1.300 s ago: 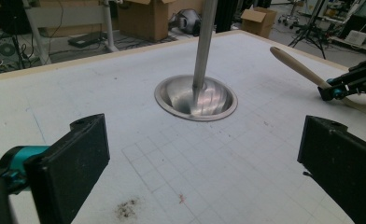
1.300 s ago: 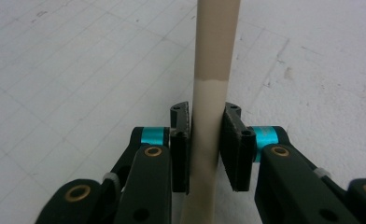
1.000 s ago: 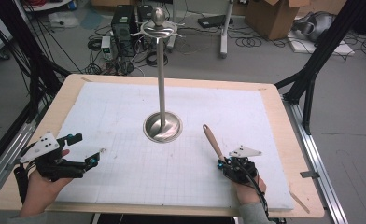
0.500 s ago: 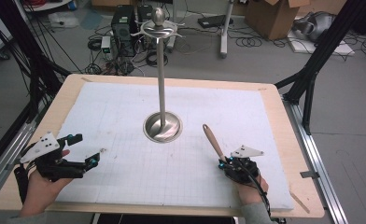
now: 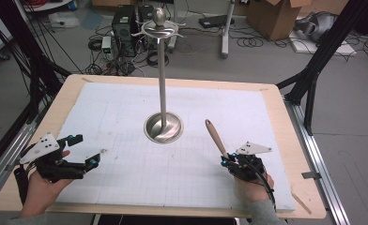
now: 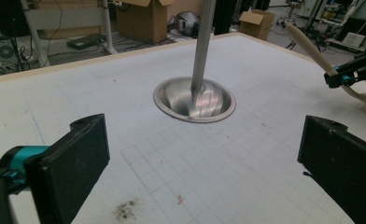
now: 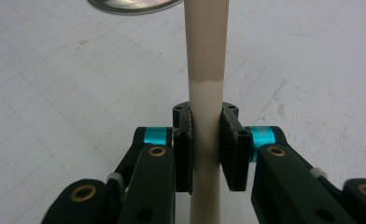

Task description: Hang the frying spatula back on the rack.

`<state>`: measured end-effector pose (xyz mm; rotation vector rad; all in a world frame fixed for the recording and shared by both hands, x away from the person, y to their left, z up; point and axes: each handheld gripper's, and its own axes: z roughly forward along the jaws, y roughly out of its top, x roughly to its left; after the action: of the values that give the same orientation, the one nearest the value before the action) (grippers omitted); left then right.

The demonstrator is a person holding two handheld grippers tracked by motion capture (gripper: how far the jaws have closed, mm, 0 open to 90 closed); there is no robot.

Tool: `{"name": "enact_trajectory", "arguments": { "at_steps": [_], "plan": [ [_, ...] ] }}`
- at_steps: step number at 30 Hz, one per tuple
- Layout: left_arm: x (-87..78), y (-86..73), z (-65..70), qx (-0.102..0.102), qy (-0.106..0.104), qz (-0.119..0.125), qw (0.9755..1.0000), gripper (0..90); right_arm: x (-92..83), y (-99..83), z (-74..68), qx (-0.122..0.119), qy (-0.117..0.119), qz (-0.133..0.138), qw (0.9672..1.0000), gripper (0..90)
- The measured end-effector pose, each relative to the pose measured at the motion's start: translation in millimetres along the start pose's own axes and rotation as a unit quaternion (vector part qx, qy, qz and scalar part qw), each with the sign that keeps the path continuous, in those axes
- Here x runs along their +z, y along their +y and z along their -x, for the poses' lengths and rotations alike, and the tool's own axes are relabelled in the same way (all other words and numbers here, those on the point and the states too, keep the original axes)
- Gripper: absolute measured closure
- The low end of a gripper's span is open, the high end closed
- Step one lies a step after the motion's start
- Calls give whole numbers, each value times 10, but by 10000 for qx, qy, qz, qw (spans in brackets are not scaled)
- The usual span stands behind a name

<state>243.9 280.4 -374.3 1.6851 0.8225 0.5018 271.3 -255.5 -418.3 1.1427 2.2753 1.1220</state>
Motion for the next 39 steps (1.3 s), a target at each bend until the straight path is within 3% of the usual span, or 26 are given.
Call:
{"name": "enact_trajectory", "arguments": {
  "at_steps": [14,39],
  "plan": [
    [-5,2,-2,-4,-5,13,10000,25,-140,193,49,-65,204,311,9993,773],
    [-16,6,-6,-26,-1,50,10000,26,-296,555,37,-230,442,859,9951,773]
  ]
}}
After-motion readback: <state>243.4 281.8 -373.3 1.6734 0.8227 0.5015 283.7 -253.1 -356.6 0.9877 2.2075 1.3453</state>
